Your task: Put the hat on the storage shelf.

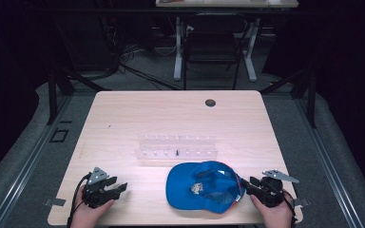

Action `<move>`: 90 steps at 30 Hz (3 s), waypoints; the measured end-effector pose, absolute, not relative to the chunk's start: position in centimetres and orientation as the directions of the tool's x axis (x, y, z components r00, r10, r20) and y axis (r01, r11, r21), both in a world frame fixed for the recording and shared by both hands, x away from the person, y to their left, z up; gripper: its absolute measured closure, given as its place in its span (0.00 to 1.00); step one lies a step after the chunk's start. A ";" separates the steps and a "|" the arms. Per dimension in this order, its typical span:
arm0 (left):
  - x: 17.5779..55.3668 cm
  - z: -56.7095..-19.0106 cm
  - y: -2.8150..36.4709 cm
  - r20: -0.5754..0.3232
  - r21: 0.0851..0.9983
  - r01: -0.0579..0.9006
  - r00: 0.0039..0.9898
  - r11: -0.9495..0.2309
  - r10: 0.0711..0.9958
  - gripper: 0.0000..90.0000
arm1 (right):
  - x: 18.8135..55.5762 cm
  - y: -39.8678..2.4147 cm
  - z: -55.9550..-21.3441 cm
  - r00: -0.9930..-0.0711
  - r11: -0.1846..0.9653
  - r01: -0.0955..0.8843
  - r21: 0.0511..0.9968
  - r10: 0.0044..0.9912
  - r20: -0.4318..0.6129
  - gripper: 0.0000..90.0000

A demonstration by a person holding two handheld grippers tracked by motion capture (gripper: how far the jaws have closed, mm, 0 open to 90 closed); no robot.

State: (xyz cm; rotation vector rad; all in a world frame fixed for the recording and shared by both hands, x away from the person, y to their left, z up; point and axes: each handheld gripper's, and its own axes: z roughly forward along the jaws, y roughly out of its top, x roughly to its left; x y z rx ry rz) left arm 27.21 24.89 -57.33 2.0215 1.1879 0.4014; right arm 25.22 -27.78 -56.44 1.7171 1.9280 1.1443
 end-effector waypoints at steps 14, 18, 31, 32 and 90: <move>27.1 -57.2 25.0 -0.109 0.726 0.622 0.524 -0.292 0.845 0.52 | 25.3 -28.1 -56.7 -0.208 -0.068 0.723 0.688 0.928 0.310 0.64; 27.0 -57.2 24.8 -0.107 0.732 0.617 0.521 -0.287 0.846 0.52 | 25.4 -28.3 -56.3 -0.202 -0.064 0.749 0.660 0.926 0.319 0.65; 26.7 -57.1 25.0 -0.109 0.731 0.618 0.524 -0.289 0.845 0.52 | 27.3 -28.4 -52.8 -0.178 0.025 0.862 0.507 0.950 0.256 0.69; 26.6 -57.1 25.0 -0.118 0.729 0.623 0.522 -0.283 0.845 0.52 | 27.9 -28.5 -52.8 -0.160 0.030 0.885 0.465 0.957 0.243 0.70; 26.8 -57.3 24.6 -0.111 0.717 0.626 0.537 -0.307 0.836 0.52 | 33.2 -23.8 -54.2 -0.162 0.150 0.984 0.090 0.977 0.137 1.00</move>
